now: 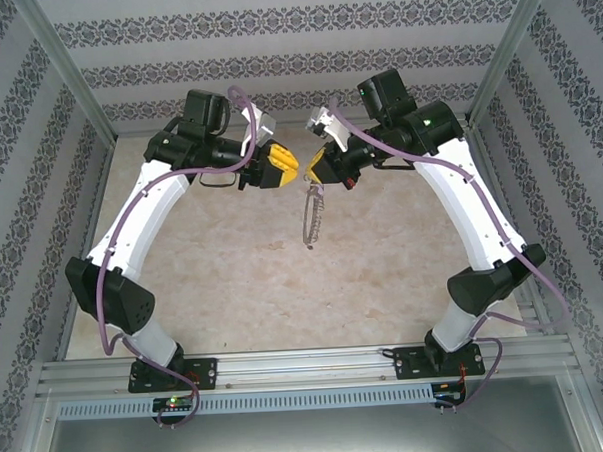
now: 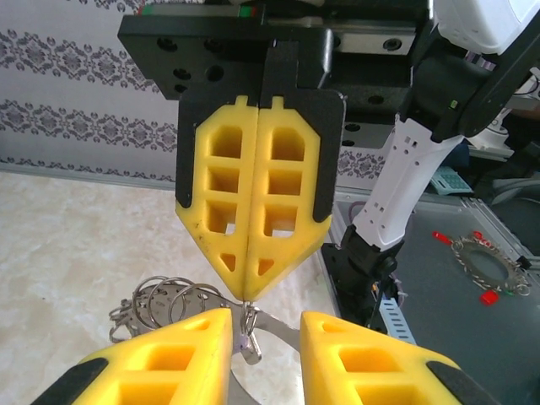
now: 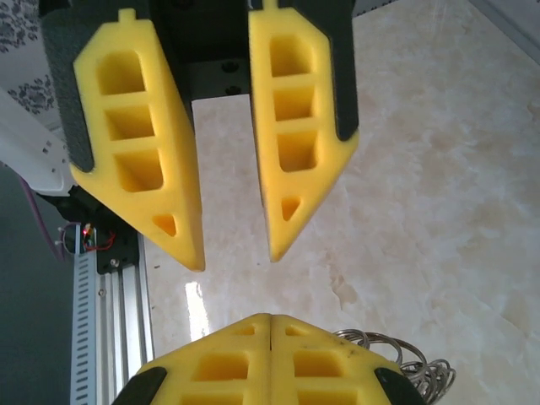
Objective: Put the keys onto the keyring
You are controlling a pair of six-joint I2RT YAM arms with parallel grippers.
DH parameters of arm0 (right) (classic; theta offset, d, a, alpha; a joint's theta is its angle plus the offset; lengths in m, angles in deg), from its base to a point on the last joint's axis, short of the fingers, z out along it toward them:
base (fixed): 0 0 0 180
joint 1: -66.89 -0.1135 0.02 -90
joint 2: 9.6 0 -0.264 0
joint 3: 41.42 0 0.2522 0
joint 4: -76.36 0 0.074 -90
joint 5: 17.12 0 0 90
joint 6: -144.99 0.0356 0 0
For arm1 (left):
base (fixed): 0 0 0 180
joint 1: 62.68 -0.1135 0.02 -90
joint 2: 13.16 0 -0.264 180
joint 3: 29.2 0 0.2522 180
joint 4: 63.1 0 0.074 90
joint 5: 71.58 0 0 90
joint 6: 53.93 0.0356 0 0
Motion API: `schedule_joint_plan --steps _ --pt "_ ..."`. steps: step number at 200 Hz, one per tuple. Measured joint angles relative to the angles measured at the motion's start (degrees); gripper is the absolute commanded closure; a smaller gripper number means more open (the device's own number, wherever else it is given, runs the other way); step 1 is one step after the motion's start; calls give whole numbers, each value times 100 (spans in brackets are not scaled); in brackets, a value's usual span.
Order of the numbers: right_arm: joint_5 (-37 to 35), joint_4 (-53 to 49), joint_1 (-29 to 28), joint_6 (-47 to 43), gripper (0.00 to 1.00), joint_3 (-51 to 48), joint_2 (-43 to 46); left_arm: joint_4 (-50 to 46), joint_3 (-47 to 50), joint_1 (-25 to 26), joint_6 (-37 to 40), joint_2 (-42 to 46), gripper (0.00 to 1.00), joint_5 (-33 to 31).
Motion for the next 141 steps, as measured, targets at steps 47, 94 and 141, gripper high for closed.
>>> schedule_joint_plan --steps 47,94,141 --pt "-151 -490 -37 -195 100 470 -205 -236 0 98 157 -136 73 24" --pt "-190 -846 -133 -341 100 798 -361 -258 0 136 203 -170 73 44" --pt "-205 -984 -149 -350 100 881 -461 -302 0 190 264 -192 73 116"
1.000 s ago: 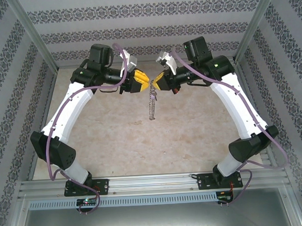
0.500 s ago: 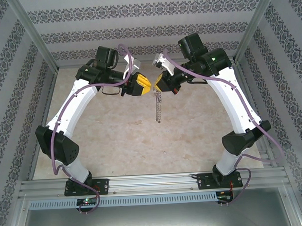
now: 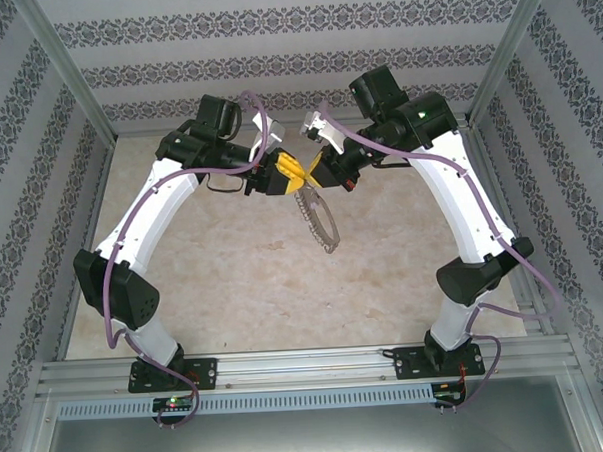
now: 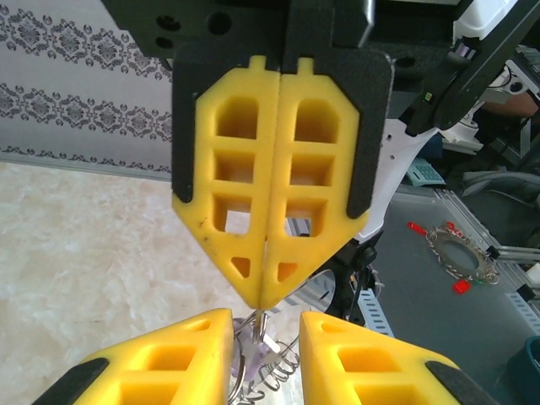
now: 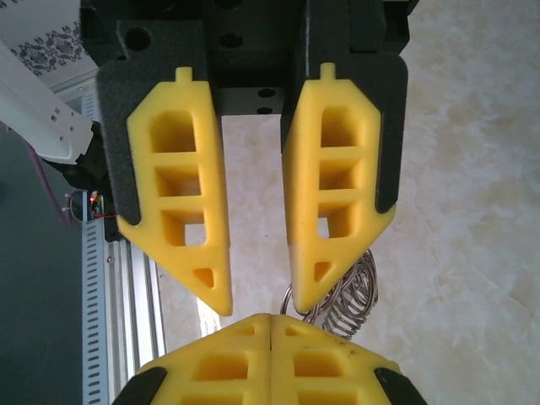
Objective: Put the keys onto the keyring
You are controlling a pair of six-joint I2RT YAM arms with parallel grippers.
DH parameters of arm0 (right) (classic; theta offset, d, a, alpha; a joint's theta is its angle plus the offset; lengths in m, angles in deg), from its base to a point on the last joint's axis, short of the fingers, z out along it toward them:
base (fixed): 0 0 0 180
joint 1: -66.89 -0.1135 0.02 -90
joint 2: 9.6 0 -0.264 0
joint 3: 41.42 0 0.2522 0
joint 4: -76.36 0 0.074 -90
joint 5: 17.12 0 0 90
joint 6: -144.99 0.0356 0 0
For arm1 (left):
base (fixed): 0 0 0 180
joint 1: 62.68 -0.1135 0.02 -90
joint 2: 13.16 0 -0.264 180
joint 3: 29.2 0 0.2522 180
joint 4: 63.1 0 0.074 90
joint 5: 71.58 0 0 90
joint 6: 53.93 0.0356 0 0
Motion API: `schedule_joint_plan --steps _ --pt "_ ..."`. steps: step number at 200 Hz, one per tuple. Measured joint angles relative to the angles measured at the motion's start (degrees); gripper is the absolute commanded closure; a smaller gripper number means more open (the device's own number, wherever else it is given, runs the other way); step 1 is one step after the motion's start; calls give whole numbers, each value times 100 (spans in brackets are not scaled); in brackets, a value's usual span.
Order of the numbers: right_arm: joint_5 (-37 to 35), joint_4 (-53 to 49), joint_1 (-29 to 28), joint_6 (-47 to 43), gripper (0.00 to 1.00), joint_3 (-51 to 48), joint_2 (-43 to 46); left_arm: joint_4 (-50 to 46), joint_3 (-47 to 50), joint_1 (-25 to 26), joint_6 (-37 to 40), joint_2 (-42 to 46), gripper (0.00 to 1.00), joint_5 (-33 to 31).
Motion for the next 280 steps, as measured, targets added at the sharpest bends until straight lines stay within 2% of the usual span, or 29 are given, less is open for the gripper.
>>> schedule_joint_plan --steps 196,225,280 --pt "-129 28 -39 -9 100 66 -20 -332 0 149 173 -192 71 90" --pt "-129 31 -39 -9 100 66 -20 -286 0 149 144 -192 67 85" --pt "-131 37 -39 -9 100 66 -20 46 2 149 -59 -190 68 17"
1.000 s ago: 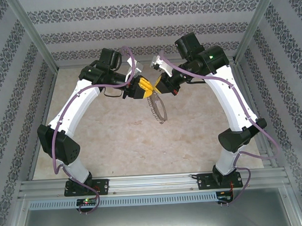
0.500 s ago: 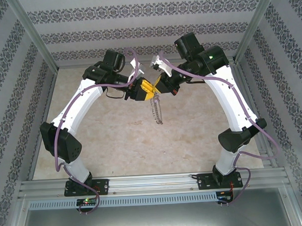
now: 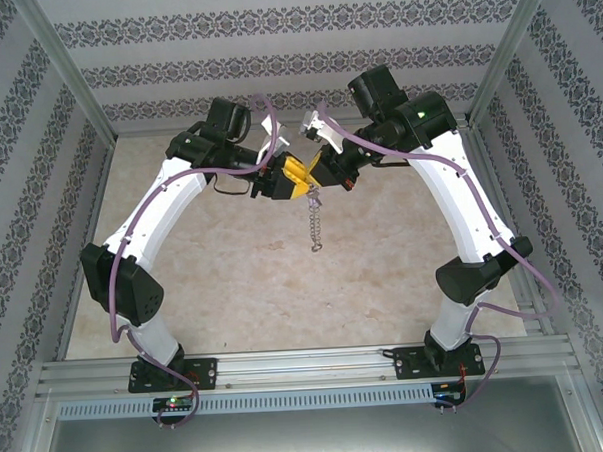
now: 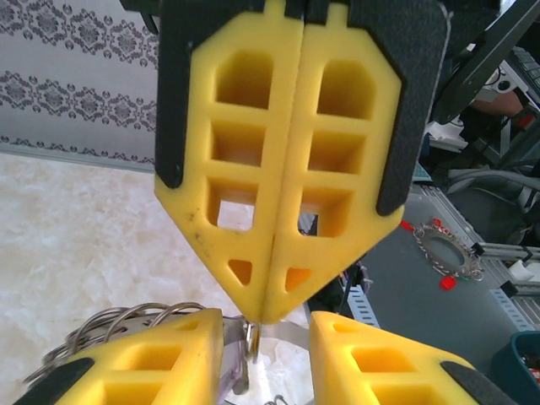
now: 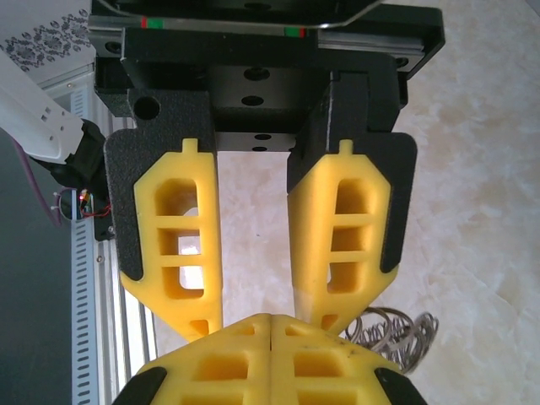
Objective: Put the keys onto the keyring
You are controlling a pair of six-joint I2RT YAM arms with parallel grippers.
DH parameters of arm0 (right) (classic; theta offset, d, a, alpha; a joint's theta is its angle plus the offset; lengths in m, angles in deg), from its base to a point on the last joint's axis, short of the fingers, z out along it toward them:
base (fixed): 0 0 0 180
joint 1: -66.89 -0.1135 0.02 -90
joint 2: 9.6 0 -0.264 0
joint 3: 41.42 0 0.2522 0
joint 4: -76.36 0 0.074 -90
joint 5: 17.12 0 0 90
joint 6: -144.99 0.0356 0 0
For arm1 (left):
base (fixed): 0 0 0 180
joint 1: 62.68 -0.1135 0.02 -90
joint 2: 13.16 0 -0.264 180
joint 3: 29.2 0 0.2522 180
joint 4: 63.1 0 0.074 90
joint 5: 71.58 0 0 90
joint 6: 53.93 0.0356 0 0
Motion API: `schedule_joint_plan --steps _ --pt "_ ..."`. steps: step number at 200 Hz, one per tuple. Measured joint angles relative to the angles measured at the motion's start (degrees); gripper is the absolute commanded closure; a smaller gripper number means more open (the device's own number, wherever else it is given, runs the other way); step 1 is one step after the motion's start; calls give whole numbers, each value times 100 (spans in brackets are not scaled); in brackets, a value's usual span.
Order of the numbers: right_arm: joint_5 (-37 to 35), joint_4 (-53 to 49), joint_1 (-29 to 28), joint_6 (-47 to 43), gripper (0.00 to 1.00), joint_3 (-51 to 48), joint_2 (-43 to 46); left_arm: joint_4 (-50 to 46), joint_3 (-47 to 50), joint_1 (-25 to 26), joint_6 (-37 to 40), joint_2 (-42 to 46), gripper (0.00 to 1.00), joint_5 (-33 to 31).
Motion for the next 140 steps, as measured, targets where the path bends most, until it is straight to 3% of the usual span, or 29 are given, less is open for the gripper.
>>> schedule_joint_plan --steps 60,92,111,121,140 --pt "-42 87 2 2 100 0 0 313 4 2 -262 0 82 -17" --pt "-98 98 4 28 100 0 2 323 31 0 -291 0 100 -39" --pt "-133 103 4 70 100 0 2 341 44 -2 -289 0 100 -61" --pt "-146 120 7 149 80 -2 7 365 48 -2 -289 0 100 -66" --pt "-164 365 39 348 71 -87 70 433 94 0 -293 22 100 -109"
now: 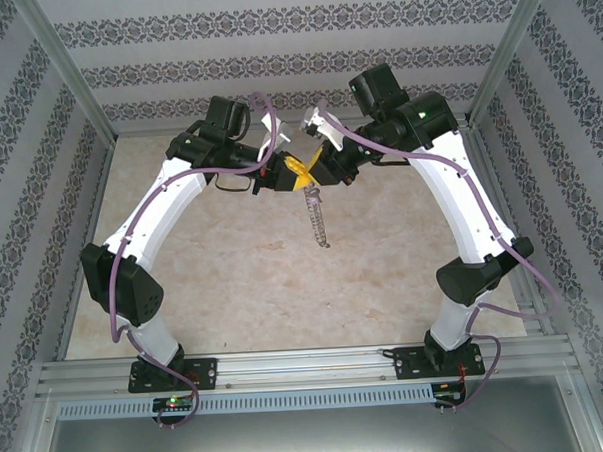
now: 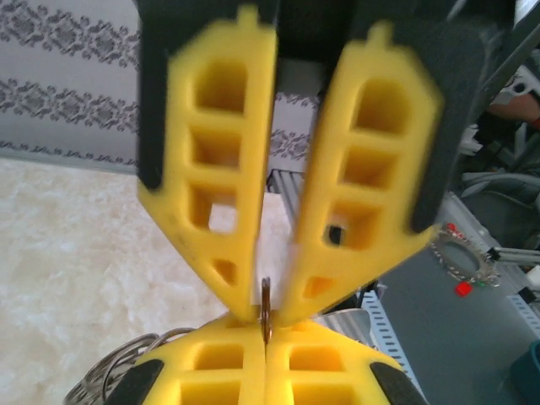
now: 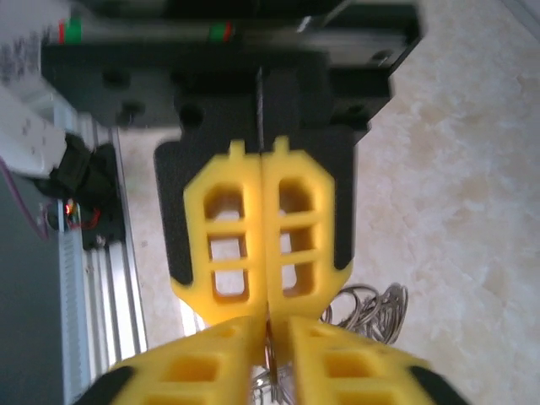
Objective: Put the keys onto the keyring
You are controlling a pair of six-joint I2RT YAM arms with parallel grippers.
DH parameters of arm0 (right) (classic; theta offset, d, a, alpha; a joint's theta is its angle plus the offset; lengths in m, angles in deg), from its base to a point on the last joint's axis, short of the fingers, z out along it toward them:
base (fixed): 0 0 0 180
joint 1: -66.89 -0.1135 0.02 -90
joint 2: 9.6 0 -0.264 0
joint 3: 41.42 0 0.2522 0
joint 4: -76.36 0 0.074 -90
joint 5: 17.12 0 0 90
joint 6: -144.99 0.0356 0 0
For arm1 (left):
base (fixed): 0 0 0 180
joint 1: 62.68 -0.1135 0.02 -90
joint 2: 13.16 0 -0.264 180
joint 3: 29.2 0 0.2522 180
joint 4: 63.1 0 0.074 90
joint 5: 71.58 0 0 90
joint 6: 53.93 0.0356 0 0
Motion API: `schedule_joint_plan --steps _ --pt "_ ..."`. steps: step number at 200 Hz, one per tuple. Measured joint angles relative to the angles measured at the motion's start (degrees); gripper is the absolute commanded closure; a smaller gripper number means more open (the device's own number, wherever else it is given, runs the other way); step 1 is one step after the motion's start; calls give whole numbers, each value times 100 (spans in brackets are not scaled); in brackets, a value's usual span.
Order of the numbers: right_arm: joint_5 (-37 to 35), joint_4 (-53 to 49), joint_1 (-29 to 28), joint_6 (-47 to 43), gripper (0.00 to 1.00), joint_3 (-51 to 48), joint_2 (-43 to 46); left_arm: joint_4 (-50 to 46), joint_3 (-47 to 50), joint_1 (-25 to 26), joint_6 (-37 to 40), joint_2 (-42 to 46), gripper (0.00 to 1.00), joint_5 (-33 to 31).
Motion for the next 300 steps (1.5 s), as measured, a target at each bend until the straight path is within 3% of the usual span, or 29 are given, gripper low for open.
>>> schedule_joint_plan --steps 27,75,121,161,223,268,300 --pt "55 887 251 415 71 -756 472 87 57 72 -15 0 100 -39" --pt "278 3058 1005 1582 74 -3545 2159 299 120 74 -90 103 100 -81" --pt "758 4509 1058 2310 74 -5182 2835 706 306 74 -310 319 100 -83" --pt "1021 5016 841 2568 83 -5464 2852 1036 354 74 -520 358 100 -81" --pt "1069 5211 258 2599 87 -5466 2774 1342 516 70 -824 415 100 -79" --pt "1051 5355 -101 2684 81 -5480 2413 1674 570 70 -1005 435 100 -133" --pt "1014 5215 68 2673 74 -5504 2483 1803 651 70 -1029 439 100 -208"
